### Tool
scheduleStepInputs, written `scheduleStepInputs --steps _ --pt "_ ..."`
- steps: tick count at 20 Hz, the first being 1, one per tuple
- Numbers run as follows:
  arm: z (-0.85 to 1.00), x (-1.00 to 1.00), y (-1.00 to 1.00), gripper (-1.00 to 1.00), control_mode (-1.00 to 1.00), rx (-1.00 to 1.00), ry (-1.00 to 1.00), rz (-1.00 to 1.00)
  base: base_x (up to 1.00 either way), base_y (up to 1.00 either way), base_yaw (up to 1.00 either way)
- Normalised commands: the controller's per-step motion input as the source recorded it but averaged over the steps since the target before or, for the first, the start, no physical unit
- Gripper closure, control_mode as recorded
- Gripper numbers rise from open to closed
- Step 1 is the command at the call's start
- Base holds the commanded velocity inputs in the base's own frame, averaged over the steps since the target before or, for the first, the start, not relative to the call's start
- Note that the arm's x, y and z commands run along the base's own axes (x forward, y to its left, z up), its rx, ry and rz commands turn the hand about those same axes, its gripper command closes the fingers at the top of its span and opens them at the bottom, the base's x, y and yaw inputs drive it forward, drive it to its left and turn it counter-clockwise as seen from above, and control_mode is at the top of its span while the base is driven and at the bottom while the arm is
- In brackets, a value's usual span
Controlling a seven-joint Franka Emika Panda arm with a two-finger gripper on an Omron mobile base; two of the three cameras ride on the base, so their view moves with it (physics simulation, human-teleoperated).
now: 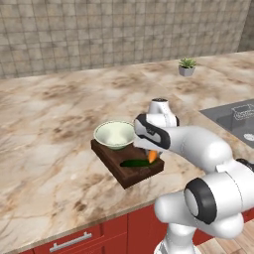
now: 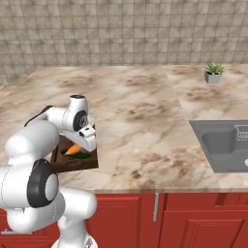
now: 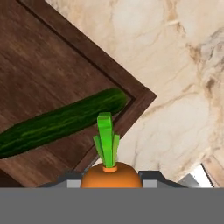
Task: Place the two vegetables and bowl onto the tray for setting up a vegetable dip station.
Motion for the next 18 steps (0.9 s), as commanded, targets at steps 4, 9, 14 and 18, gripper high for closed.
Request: scheduleStepInputs --steps 4,9,14,18 --pt "-0.01 0.08 0.03 1.00 -1.00 0.03 -0.04 -0.41 0.00 0.00 0.00" --pt "-0.01 0.01 0.02 1.00 -1.00 0.00 -0.03 -0.11 0.00 0.00 0.00" --pt "-0.01 0.13 0.00 1.00 -1.00 0.00 0.00 -0.01 0.00 0.00 0.00" --pt "-0.10 0.34 0.02 1.00 -1.00 -0.02 0.00 -0.08 0.00 0.00 0.00"
